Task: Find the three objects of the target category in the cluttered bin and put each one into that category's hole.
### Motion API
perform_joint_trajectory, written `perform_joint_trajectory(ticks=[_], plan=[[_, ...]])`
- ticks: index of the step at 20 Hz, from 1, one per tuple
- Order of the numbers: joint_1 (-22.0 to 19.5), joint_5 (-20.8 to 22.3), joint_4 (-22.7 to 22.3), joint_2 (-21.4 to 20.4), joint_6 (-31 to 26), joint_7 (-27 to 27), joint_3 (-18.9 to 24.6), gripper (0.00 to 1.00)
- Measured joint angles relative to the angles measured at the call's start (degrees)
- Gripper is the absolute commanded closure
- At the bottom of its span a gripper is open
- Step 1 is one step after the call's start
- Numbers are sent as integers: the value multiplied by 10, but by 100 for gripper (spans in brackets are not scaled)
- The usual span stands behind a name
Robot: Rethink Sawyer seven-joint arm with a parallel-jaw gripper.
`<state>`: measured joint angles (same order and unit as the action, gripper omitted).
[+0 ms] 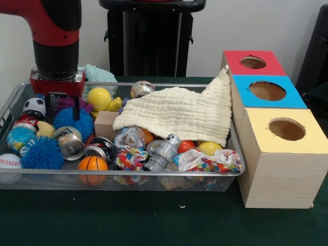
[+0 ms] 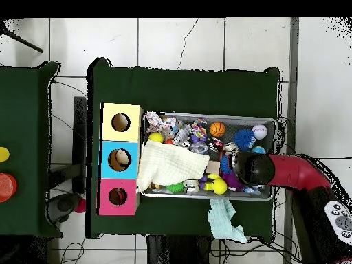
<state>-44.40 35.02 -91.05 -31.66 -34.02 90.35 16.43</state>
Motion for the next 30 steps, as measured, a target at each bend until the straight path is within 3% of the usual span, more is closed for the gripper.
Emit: perform_joint_trajectory(ticks=[13, 23, 30], plan=[[-27, 54, -1, 23, 4, 0, 0, 0], [-18, 89, -1, 51, 69, 0, -5, 0], [-16, 100, -1, 52, 78, 0, -8, 0]])
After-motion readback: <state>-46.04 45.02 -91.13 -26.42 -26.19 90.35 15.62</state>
